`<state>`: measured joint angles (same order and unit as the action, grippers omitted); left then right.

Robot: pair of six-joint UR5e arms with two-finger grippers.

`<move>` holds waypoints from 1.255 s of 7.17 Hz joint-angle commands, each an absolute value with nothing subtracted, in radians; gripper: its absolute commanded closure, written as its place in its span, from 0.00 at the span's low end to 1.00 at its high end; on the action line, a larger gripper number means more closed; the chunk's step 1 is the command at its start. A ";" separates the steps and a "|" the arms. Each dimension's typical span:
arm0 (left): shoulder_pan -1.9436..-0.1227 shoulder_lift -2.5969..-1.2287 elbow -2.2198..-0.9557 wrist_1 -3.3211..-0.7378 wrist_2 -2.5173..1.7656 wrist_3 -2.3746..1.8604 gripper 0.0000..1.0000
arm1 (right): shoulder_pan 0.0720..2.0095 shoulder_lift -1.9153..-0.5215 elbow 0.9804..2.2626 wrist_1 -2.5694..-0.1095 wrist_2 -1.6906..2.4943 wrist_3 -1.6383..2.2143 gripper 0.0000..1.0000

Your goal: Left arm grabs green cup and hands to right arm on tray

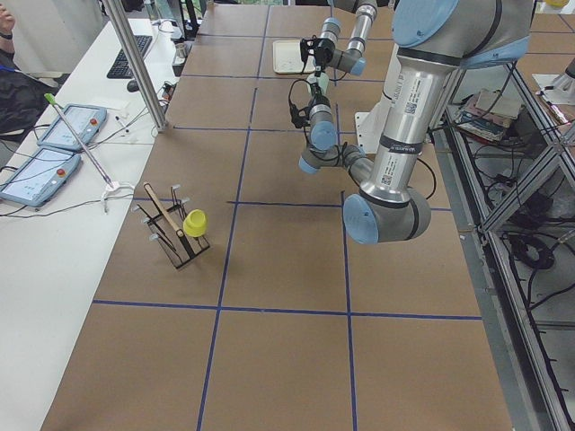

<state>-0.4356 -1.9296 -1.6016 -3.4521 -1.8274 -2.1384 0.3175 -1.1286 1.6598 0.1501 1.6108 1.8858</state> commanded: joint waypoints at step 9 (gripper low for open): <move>-0.656 -1.962 -1.585 -2.810 -1.757 -2.000 0.00 | 0.423 -1.144 1.664 -0.117 1.688 1.840 1.00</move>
<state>-0.6148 -1.9573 -1.5838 -2.9771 -1.7192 -2.0889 0.3812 -1.1435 1.6614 -0.0168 1.6434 1.8631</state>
